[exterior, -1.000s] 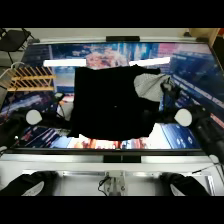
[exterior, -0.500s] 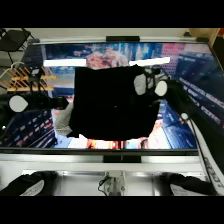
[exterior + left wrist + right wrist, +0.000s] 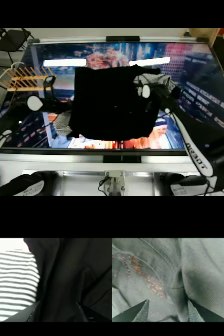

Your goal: Fold the shirts.

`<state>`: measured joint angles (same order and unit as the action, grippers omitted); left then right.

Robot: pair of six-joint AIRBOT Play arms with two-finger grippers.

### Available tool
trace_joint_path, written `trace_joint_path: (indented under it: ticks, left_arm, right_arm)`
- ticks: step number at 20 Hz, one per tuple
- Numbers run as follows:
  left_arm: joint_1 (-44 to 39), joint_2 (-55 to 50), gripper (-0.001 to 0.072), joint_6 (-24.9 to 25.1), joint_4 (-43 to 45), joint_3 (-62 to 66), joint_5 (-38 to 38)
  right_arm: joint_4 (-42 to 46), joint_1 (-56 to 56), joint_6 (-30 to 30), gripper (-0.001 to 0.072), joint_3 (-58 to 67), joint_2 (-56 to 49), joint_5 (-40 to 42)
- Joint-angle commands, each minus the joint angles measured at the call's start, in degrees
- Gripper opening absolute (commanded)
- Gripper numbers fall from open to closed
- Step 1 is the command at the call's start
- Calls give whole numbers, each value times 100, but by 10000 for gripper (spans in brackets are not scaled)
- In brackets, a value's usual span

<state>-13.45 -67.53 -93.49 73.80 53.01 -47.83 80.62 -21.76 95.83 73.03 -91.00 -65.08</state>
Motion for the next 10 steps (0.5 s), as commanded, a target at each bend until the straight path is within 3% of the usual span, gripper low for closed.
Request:
trace_joint_path:
  ticks: [1, 2, 3, 4, 5, 6, 7, 8, 10]
  left_arm:
    - [-304, -116, 501, -7, -55, -33, 328]
    - [-374, -116, 501, -9, -55, -33, 389]
    - [-439, -116, 500, -7, -55, -33, 431]
    - [-487, -116, 500, -7, -55, -33, 437]
    - [-498, -116, 501, -7, -55, -33, 433]
    - [-503, -116, 500, 39, -48, -33, 442]
    - [-476, -114, 455, 286, -50, -13, 431]
    - [-442, -107, 378, 503, -50, 42, 391]
    - [-302, -105, 375, 645, -57, 321, 107]
  right_arm:
    - [155, -26, 240, 576, 11, -278, 170]
    - [155, -26, 323, 572, 11, -348, 304]
    - [149, -24, 398, 434, 11, -398, 487]
    - [136, -24, 424, 232, 11, -400, 643]
    - [116, -24, 468, 130, 44, -372, 695]
    - [72, -24, 463, 118, 144, -293, 625]
    - [68, -24, 463, 59, 289, -144, 457]
    - [68, -24, 463, 67, 439, 59, 271]
    - [-24, -24, 444, 67, 675, 671, 7]
